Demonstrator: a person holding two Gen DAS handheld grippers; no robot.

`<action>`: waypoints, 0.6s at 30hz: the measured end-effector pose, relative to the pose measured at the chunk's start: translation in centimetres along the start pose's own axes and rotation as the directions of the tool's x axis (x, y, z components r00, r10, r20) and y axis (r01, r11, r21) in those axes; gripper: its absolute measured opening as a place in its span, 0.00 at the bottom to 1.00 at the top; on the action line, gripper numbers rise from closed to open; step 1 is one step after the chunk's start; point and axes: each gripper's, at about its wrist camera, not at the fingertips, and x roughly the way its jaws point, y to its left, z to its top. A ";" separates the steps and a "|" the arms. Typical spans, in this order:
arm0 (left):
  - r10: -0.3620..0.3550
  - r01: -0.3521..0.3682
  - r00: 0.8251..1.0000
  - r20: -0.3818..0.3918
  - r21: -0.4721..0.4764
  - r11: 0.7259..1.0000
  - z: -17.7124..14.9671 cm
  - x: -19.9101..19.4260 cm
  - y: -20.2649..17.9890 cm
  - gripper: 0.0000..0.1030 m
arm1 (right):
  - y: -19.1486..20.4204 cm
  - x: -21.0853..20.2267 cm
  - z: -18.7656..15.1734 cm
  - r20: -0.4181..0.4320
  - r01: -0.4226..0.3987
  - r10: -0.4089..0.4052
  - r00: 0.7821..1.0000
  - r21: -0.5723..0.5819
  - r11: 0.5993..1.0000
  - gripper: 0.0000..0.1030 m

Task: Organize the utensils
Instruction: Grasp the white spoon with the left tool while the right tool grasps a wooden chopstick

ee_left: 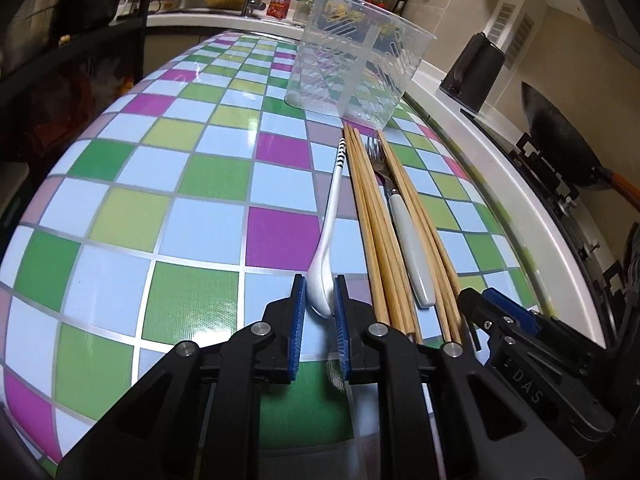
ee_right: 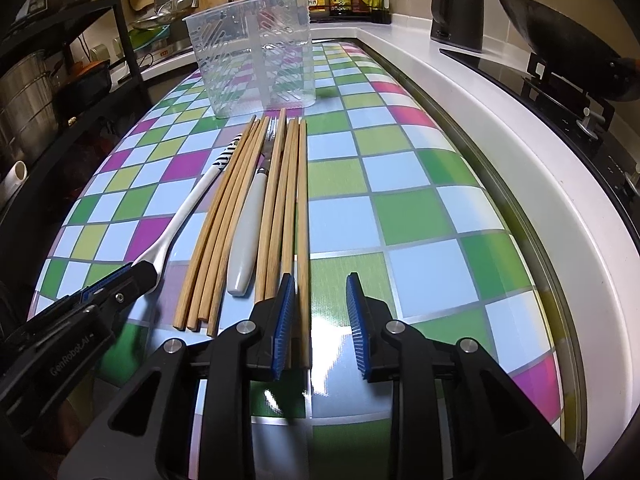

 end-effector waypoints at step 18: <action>0.095 -0.102 0.993 0.072 0.102 0.989 -1.0 -2.6 2.7 0.10 | 0.1 0.0 -1.1 0.045 0.064 -0.064 0.997 0.009 0.998 0.14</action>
